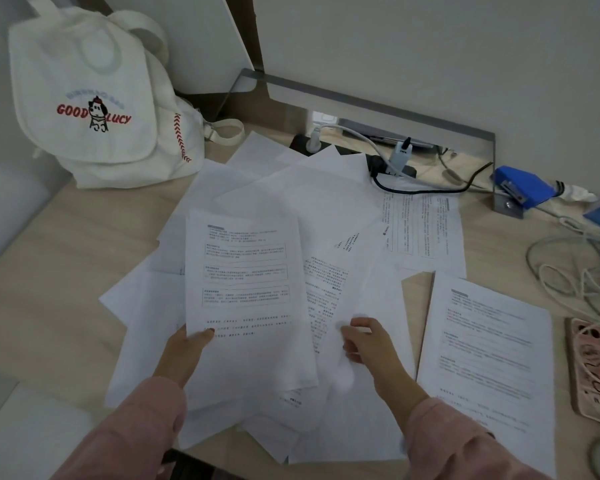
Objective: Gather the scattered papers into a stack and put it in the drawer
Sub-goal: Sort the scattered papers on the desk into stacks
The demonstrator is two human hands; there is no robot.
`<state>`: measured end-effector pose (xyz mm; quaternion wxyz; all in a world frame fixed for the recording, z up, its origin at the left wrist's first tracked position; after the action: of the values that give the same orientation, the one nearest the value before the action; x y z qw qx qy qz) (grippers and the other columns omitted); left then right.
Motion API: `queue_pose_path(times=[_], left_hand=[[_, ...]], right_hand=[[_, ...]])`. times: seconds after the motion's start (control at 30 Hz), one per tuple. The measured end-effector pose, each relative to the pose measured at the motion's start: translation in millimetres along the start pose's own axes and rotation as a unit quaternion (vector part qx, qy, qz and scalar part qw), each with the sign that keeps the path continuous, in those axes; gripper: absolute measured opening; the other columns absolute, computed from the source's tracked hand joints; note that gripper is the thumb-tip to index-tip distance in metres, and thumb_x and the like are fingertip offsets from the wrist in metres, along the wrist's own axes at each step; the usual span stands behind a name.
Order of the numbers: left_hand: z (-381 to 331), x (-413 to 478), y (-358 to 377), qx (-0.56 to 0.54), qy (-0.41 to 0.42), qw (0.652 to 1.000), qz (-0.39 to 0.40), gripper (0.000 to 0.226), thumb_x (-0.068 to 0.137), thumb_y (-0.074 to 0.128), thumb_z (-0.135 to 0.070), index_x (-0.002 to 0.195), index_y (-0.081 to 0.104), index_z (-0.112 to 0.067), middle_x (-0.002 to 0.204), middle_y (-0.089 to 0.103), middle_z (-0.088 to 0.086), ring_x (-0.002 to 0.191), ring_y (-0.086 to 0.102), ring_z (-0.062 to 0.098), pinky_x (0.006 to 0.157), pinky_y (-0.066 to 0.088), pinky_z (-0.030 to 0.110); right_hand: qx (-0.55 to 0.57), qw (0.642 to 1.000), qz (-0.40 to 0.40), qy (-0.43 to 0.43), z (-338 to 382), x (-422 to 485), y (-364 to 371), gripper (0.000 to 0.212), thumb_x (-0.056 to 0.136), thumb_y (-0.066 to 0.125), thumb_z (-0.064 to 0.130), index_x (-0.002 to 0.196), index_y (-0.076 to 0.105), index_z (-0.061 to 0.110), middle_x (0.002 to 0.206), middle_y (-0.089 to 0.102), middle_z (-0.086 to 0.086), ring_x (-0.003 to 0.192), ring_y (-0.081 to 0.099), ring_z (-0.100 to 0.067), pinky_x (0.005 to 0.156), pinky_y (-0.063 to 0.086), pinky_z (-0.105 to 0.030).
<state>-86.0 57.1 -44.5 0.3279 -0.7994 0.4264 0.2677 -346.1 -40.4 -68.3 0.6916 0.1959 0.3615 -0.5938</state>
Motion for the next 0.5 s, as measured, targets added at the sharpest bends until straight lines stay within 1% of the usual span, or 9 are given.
queue_pose_path(times=[0.07, 0.13, 0.2, 0.23, 0.3, 0.4, 0.5], left_hand=[[3, 1, 1, 0.000, -0.006, 1.000, 0.001, 0.040, 0.092, 0.051, -0.008, 0.132, 0.048, -0.006, 0.130, 0.055, 0.018, 0.115, 0.053, 0.036, 0.098, 0.039, 0.040], [4, 2, 1, 0.001, -0.011, 1.000, 0.002, 0.039, 0.091, 0.051, -0.008, 0.130, 0.049, -0.005, 0.130, 0.055, 0.018, 0.116, 0.053, 0.035, 0.098, 0.038, 0.039], [5, 1, 2, 0.003, -0.013, 1.000, -0.001, 0.038, 0.091, 0.052, -0.008, 0.129, 0.051, -0.005, 0.130, 0.056, 0.018, 0.116, 0.053, 0.035, 0.100, 0.038, 0.040], [5, 1, 2, 0.004, -0.014, 1.000, -0.003, 0.038, 0.091, 0.052, -0.008, 0.129, 0.051, -0.004, 0.130, 0.056, 0.019, 0.116, 0.053, 0.035, 0.100, 0.038, 0.040], [4, 1, 1, 0.001, -0.009, 1.000, -0.010, 0.037, 0.091, 0.051, -0.007, 0.128, 0.052, -0.004, 0.129, 0.056, 0.018, 0.116, 0.053, 0.035, 0.100, 0.038, 0.040], [-1, 1, -2, -0.003, 0.007, 1.000, -0.015, 0.037, 0.092, 0.050, -0.008, 0.129, 0.052, -0.007, 0.130, 0.056, 0.017, 0.116, 0.052, 0.034, 0.099, 0.038, 0.040], [-12, 4, -6, -0.015, 0.025, 0.999, -0.016, 0.038, 0.092, 0.049, -0.010, 0.130, 0.050, -0.009, 0.132, 0.055, 0.015, 0.117, 0.051, 0.033, 0.098, 0.037, 0.040]], right_hand=[[-0.045, 0.999, 0.005, -0.026, -1, 3, 3, 0.030, 0.084, 0.063, 0.015, 0.066, 0.039, 0.017, 0.064, 0.046, -0.003, 0.055, 0.044, -0.015, 0.054, 0.038, -0.021], [-0.090, 0.995, -0.012, -0.040, -2, 6, 4, 0.027, 0.084, 0.063, 0.018, 0.066, 0.042, 0.016, 0.068, 0.050, -0.005, 0.059, 0.046, -0.017, 0.057, 0.039, -0.022], [-0.117, 0.992, -0.011, -0.046, -2, 8, 4, 0.022, 0.086, 0.060, 0.017, 0.070, 0.045, 0.012, 0.068, 0.054, -0.007, 0.059, 0.050, -0.018, 0.059, 0.043, -0.024], [-0.122, 0.991, -0.001, -0.047, 0, 7, 4, 0.021, 0.087, 0.058, 0.015, 0.071, 0.046, 0.011, 0.066, 0.055, -0.007, 0.057, 0.053, -0.017, 0.056, 0.044, -0.022], [-0.138, 0.989, 0.010, -0.058, 7, 5, 1, 0.021, 0.089, 0.053, 0.010, 0.069, 0.046, 0.012, 0.062, 0.056, -0.006, 0.051, 0.054, -0.014, 0.046, 0.043, -0.018], [-0.162, 0.980, -0.027, -0.111, 29, -3, -18, 0.018, 0.090, 0.051, 0.008, 0.073, 0.049, 0.013, 0.066, 0.057, -0.005, 0.047, 0.053, -0.014, 0.040, 0.040, -0.012], [-0.169, 0.966, -0.079, -0.177, 62, -16, -42, 0.009, 0.093, 0.050, 0.011, 0.085, 0.054, 0.010, 0.069, 0.057, -0.009, 0.050, 0.051, -0.017, 0.042, 0.040, -0.009]])
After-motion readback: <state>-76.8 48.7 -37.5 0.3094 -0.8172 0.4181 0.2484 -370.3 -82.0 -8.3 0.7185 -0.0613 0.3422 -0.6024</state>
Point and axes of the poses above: each hand's wrist, its own x-axis towards the middle knuckle, its own y-axis out of the palm, z = x × y, the point moved 4 cm from there along x, towards the middle knuckle
